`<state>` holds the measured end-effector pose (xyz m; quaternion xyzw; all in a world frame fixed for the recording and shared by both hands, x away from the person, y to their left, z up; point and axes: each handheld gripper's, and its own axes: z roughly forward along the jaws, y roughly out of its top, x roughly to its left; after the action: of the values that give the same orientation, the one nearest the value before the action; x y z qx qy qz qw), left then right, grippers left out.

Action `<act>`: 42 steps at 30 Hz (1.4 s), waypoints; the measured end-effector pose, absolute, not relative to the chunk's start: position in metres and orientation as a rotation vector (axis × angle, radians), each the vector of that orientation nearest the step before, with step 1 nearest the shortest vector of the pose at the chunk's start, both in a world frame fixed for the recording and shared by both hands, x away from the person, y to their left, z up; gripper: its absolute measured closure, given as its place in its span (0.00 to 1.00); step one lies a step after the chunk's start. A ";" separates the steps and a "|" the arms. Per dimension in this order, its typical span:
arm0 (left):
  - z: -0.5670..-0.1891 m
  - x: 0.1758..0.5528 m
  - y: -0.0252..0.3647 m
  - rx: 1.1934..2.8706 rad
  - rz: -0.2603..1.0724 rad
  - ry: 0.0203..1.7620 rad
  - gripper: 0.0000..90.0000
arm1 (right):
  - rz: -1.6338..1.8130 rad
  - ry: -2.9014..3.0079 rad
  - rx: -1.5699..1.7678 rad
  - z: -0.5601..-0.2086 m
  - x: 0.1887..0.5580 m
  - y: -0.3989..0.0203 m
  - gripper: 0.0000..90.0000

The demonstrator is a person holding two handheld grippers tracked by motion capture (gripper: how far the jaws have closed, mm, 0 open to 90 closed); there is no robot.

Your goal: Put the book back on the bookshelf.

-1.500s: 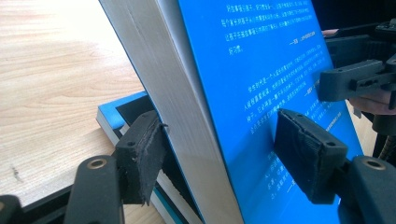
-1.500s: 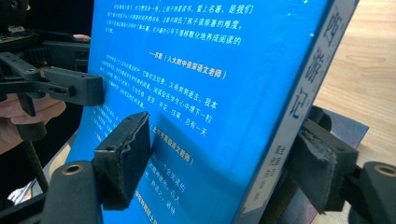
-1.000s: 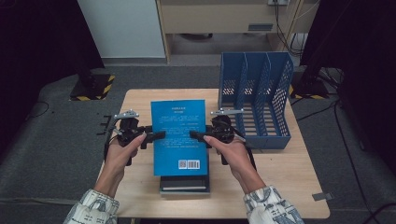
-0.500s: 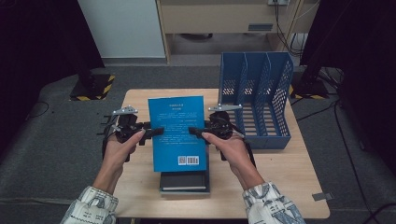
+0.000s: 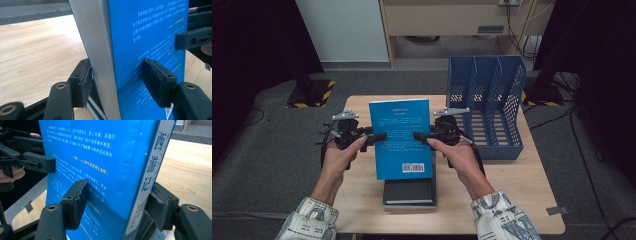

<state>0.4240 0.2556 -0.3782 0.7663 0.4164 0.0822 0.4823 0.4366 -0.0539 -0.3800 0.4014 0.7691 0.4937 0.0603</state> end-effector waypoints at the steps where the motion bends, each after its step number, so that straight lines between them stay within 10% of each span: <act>1: -0.378 0.424 0.256 1.868 0.199 1.015 0.46 | 1.493 2.327 1.214 -0.380 0.437 -0.054 0.41; 42: -0.353 0.481 0.244 1.875 0.281 1.038 0.55 | 1.482 2.229 1.161 -0.362 0.481 -0.057 0.53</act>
<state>0.4812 0.2437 -0.3533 0.7653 0.4239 0.1147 0.4706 0.4815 -0.0571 -0.3619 0.3953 0.7593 0.5046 0.1118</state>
